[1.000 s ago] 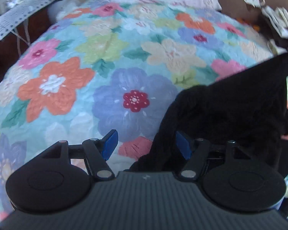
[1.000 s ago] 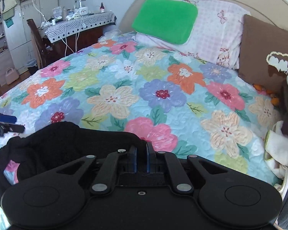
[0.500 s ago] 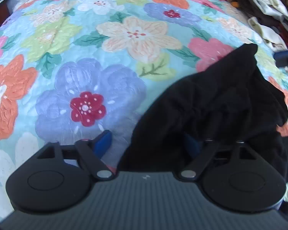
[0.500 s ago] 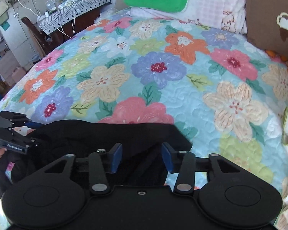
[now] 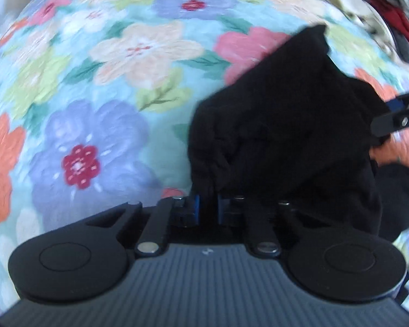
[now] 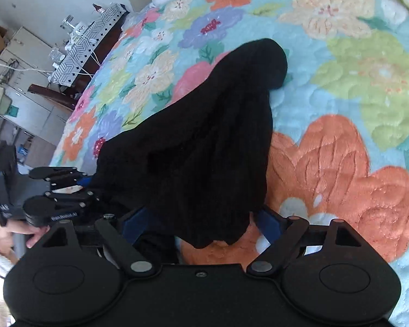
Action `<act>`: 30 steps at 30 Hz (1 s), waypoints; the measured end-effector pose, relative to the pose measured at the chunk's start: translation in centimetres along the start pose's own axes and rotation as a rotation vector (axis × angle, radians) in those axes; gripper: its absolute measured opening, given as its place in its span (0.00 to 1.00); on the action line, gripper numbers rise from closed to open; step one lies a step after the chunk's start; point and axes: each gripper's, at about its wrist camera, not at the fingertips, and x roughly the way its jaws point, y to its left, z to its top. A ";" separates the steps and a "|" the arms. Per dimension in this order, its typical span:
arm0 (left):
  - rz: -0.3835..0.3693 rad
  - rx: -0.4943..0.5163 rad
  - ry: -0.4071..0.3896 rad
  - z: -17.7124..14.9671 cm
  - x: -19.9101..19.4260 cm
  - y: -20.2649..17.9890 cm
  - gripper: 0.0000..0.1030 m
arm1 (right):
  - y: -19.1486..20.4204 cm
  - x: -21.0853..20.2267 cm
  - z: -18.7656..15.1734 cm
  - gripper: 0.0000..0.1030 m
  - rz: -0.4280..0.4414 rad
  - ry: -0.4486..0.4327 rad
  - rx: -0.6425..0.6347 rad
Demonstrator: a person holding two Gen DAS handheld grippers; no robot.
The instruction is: Fold clothes
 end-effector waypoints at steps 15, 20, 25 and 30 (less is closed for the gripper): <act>0.242 -0.353 -0.446 8.2 -7.6 5.3 0.31 | 10.2 -5.3 21.6 0.11 -0.321 -0.543 -0.265; 0.241 -0.396 -0.330 6.2 -4.4 4.9 0.44 | 8.9 -3.8 22.4 0.52 -0.433 -0.510 -0.233; 0.259 -0.334 -0.145 0.6 -1.7 1.4 0.52 | 3.9 -2.4 15.5 0.54 -0.392 -0.315 -0.181; 0.350 -0.377 -0.061 -6.1 -1.8 -1.3 0.63 | 3.3 -1.6 7.6 0.54 -0.190 -0.166 -0.275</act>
